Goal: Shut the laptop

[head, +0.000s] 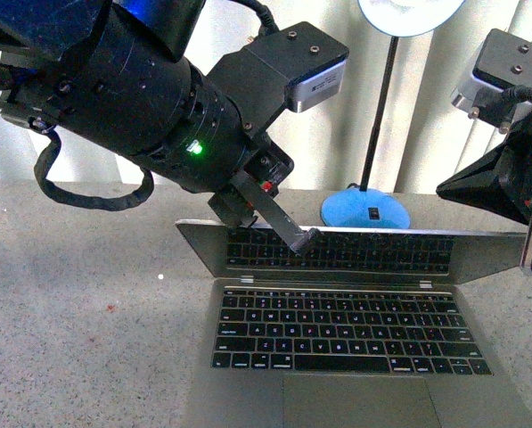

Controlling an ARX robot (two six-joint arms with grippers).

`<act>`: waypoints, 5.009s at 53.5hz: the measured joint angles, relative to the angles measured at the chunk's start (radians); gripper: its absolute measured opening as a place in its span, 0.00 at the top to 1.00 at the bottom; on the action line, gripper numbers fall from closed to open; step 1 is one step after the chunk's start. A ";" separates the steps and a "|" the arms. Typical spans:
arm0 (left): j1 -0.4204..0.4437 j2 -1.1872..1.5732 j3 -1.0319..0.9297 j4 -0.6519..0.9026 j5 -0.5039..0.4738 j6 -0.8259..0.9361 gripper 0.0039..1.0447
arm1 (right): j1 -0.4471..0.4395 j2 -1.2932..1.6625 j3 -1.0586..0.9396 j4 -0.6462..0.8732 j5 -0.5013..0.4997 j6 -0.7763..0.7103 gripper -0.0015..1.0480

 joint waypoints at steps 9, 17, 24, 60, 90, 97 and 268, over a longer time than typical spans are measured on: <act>-0.003 -0.001 -0.031 -0.005 0.021 -0.023 0.97 | 0.003 0.014 -0.002 -0.068 -0.001 -0.009 0.97; -0.004 -0.001 -0.050 -0.003 0.031 -0.034 0.97 | 0.003 0.037 -0.001 -0.115 0.008 -0.037 0.97; -0.005 0.000 -0.057 0.001 0.035 -0.036 0.97 | 0.005 0.052 -0.001 -0.148 0.007 -0.067 0.97; -0.024 0.034 -0.137 0.043 0.074 -0.083 0.97 | 0.011 0.073 -0.016 -0.218 0.007 -0.181 0.97; -0.028 0.071 -0.182 0.095 0.092 -0.116 0.97 | 0.024 0.099 -0.023 -0.278 0.023 -0.240 0.97; -0.029 0.075 -0.188 0.097 0.097 -0.119 0.97 | 0.031 0.113 -0.036 -0.269 0.024 -0.243 0.97; 0.489 -1.110 -1.110 0.665 -0.059 -0.502 0.97 | -0.064 -0.993 -0.913 0.613 0.496 0.929 0.97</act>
